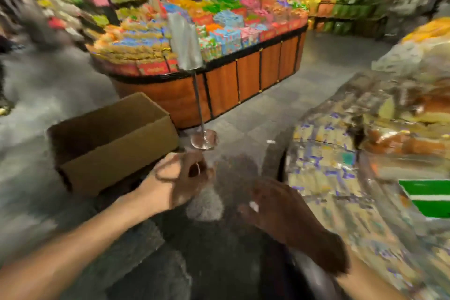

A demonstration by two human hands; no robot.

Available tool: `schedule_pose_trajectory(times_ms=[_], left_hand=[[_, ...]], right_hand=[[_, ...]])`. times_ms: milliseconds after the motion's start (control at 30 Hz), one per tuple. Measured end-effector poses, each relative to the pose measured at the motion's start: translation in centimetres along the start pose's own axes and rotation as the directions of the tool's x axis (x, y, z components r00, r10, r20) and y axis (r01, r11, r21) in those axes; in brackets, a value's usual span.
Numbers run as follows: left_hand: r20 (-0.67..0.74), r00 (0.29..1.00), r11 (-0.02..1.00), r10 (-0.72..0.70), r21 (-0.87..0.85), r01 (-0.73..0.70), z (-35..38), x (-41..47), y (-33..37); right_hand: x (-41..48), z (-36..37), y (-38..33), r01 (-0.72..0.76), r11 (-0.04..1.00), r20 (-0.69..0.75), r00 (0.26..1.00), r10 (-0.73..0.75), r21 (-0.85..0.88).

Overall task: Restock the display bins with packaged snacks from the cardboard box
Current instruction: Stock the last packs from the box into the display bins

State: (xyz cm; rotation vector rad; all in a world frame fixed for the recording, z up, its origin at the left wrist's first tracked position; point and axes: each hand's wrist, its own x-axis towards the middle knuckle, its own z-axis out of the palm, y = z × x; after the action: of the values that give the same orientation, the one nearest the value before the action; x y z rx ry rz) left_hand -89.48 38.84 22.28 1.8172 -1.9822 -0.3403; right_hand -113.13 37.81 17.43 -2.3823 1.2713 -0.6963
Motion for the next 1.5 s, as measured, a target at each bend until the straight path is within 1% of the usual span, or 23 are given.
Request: schedule_pose_trajectory(times_ms=[33, 67, 133, 200, 300, 433, 633, 733, 800, 867, 933, 1033, 1133, 1167, 1233, 1300, 1367, 1433, 1500], left_hand=[[-0.014, 0.999, 0.999, -0.048, -0.007, 0.048, -1.6, -0.8, -4.4], [0.0, 0.995, 0.995, -0.096, -0.017, 0.096, -3.1, -1.6, -8.8], [0.006, 0.978, 0.978, -0.209, 0.004, 0.209, -5.9, -2.8, -16.6], [-0.027, 0.946, 0.946, -0.324, -0.004, 0.324, -8.0, -3.4, -23.6], [-0.04, 0.889, 0.888, -0.457, -0.074, 0.453, -9.9, -3.1, -31.9], [-0.031, 0.835, 0.831, -0.55, -0.116, 0.543, -11.0, -0.2, -41.1], [-0.034, 0.763, 0.745, -0.646, -0.244, 0.621, -9.0, 7.9, -53.5], [0.0, 0.706, 0.676, -0.708, -0.285, 0.679, -7.3, 13.2, -59.6], [0.042, 0.652, 0.609, -0.757, -0.312, 0.729, -6.3, 16.1, -63.1], [0.088, 0.623, 0.57, -0.778, -0.319, 0.757, -5.6, 18.7, -66.6], [0.117, 0.578, 0.514, -0.807, -0.341, 0.787, -5.0, 20.5, -69.8], [0.234, 0.483, 0.392, -0.844, -0.347, 0.852, -3.7, 22.4, -74.5], [0.383, 0.404, 0.305, -0.831, -0.294, 0.906, -2.1, 24.0, -79.2], [0.439, 0.39, 0.299, -0.81, -0.263, 0.917, -1.4, 24.4, -80.8], [0.555, 0.38, 0.338, -0.74, -0.182, 0.923, -0.1, 25.1, -83.5], [0.638, 0.37, 0.421, -0.675, -0.079, 0.904, 1.8, 25.4, -86.1], [0.701, 0.341, 0.511, -0.627, 0.039, 0.859, 4.2, 25.4, -88.8], [0.76, 0.305, 0.579, -0.574, 0.114, 0.807, 6.7, 25.1, -90.7], [0.828, 0.27, 0.646, -0.491, 0.138, 0.75, 8.6, 24.9, -91.8]], right_hand=[[2.8, 2.9, -1.8, 0.045, 0.999, 0.04, 0.998, -0.045, 0.01], [5.6, 5.8, -3.9, 0.055, 0.997, 0.109, 0.992, -0.06, 0.049], [10.7, 12.0, -7.8, 0.096, 0.99, 0.253, 0.96, -0.121, 0.107], [15.6, 17.3, -11.0, 0.147, 0.981, 0.32, 0.93, -0.18, 0.126], [22.2, 23.3, -15.1, 0.14, 0.978, 0.42, 0.887, -0.193, 0.154], [29.9, 28.8, -18.9, 0.146, 0.975, 0.487, 0.848, -0.21, 0.166], [43.1, 37.8, -19.6, 0.137, 0.981, 0.555, 0.809, -0.192, 0.14], [51.1, 42.7, -19.1, 0.142, 0.985, 0.61, 0.773, -0.173, 0.101], [55.9, 45.9, -18.2, 0.129, 0.988, 0.641, 0.752, -0.157, 0.091], [60.4, 48.8, -17.6, 0.146, 0.985, 0.665, 0.727, -0.172, 0.095], [64.1, 51.2, -16.9, 0.163, 0.984, 0.708, 0.686, -0.169, 0.077], [69.2, 54.9, -15.3, 0.144, 0.99, 0.768, 0.633, -0.1, 0.011], [72.9, 58.3, -13.6, 0.063, 0.997, 0.839, 0.545, 0.004, -0.046], [74.0, 59.5, -13.0, 0.039, 0.995, 0.856, 0.514, 0.059, -0.093], [75.5, 62.0, -11.2, 0.044, 0.979, 0.88, 0.447, 0.16, -0.201], [76.1, 64.7, -9.2, 0.05, 0.96, 0.889, 0.392, 0.236, -0.277], [76.4, 67.2, -7.5, 0.067, 0.943, 0.906, 0.307, 0.293, -0.327], [76.6, 69.5, -6.5, 0.133, 0.929, 0.926, 0.21, 0.315, -0.346], [76.4, 71.6, -6.5, 0.216, 0.931, 0.955, 0.102, 0.278, -0.294]])
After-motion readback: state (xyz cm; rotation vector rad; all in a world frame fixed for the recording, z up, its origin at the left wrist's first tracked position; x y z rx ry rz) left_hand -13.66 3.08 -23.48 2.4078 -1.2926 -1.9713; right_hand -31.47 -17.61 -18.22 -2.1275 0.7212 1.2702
